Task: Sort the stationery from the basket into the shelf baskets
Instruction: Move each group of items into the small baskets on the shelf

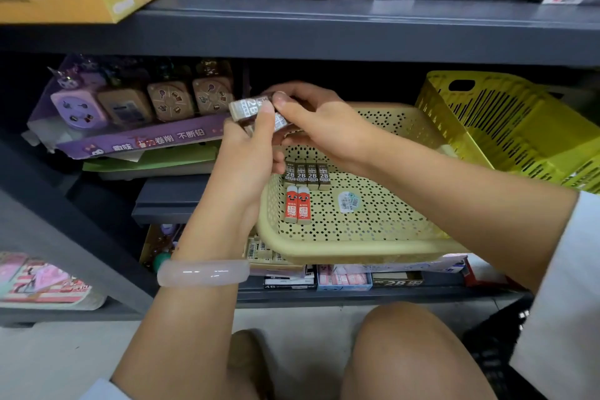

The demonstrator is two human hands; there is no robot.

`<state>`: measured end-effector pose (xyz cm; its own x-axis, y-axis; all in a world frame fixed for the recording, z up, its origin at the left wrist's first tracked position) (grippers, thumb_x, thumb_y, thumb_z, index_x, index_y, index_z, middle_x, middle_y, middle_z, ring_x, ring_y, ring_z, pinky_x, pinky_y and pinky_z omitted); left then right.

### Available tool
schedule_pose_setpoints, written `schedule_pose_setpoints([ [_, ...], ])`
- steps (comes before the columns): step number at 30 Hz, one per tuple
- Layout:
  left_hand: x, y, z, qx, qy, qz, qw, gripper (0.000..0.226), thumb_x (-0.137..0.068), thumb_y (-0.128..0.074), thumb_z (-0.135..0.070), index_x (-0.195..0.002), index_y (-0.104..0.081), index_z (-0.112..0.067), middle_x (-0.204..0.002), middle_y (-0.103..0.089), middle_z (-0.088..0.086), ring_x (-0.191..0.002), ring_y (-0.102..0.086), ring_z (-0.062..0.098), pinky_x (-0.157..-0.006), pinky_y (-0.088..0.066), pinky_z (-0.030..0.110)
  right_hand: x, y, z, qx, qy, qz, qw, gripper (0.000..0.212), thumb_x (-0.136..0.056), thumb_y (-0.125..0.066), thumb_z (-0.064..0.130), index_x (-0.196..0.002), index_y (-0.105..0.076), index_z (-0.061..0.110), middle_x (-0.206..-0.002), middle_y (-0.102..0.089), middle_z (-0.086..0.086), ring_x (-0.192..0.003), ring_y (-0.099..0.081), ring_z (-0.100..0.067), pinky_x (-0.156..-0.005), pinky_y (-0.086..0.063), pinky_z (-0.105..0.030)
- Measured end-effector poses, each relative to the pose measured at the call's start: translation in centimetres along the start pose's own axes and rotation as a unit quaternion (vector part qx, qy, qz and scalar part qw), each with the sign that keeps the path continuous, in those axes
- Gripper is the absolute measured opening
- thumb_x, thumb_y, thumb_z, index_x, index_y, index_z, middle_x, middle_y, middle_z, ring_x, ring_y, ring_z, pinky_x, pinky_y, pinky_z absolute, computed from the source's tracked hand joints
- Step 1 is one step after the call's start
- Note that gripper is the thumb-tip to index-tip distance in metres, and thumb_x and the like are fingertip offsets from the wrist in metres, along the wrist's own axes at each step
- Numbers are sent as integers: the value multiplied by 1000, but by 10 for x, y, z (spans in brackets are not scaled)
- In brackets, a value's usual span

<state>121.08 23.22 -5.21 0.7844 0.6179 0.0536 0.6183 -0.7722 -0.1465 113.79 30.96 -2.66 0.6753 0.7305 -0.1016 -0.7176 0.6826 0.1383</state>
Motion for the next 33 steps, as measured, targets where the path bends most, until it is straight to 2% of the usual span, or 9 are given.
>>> schedule_pose_setpoints([
  [3,5,-4,-4,179,91,74,977,40,-95,-42,-42,-108,-57,-7,-79,-62,7,-58,-56,11,-51,-49,22,1,10,2,61,14,4,998,21,-95,-49,16,-113,-58,10,-95,-63,-3,-81,-61,-9,-76,-53,-27],
  [7,7,-5,-7,333,180,68,923,50,-96,-35,-46,-102,-59,-2,-81,-67,9,-63,-63,16,-54,-51,21,5,11,14,195,60,57,977,19,-94,-52,20,-109,-62,15,-95,-63,10,-83,-58,7,-73,-47,-9],
  [11,5,-4,-7,303,160,36,939,37,-100,-33,-32,-95,-59,-6,-81,-64,8,-45,-50,10,-39,-40,16,3,10,15,182,70,34,980,24,-89,-59,23,-113,-56,22,-100,-62,10,-93,-61,-5,-84,-51,-19],
  [13,3,-1,-7,316,154,14,936,34,-100,-33,-28,-95,-59,-7,-86,-63,9,-47,-49,10,-38,-40,16,3,9,11,125,54,7,991,25,-84,-66,17,-107,-55,18,-94,-61,4,-89,-61,-11,-84,-54,-28],
  [17,3,3,-5,329,137,-21,934,28,-99,-38,-23,-101,-57,-3,-84,-64,12,-57,-57,14,-45,-47,18,6,6,9,177,68,-60,980,13,-78,-73,16,-85,-62,16,-80,-64,3,-78,-62,-15,-81,-53,-33],
  [23,3,10,-8,279,87,-56,955,26,-99,-38,-22,-100,-55,-3,-76,-66,11,-51,-62,14,-47,-48,20,10,4,8,105,78,-79,988,10,-80,-70,11,-78,-60,15,-74,-64,6,-69,-60,0,-68,-51,-15],
  [29,3,14,-7,225,75,-89,967,25,-100,-38,-24,-110,-49,-5,-73,-60,6,-36,-52,7,-39,-41,15,2,41,-11,-106,11,-148,983,13,-90,-54,4,-80,-57,11,-67,-60,-1,-52,-57,-2,-56,-50,-13],
  [31,1,14,-7,223,82,-82,968,30,-100,-36,-25,-118,-48,-4,-75,-61,7,-36,-45,8,-36,-35,15,1,63,-27,1,-61,-170,984,15,-91,-55,11,-77,-58,14,-68,-60,0,-56,-57,-5,-59,-51,-15],
  [33,0,13,-6,223,88,-74,968,35,-100,-35,-25,-124,-47,-3,-80,-62,7,-37,-42,8,-35,-33,15,1,79,-49,216,-169,-139,952,15,-90,-58,20,-75,-60,18,-69,-62,2,-60,-57,-7,-64,-50,-16],
])
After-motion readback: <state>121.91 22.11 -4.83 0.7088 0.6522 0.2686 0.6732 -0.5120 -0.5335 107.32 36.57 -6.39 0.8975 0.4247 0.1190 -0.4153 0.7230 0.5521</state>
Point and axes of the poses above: each hand's wrist, its own x-axis away from the middle knuckle, its own y-axis out of the back of the hand, z = x × y, the point moved 3 cm from there along -x, towards the middle knuckle
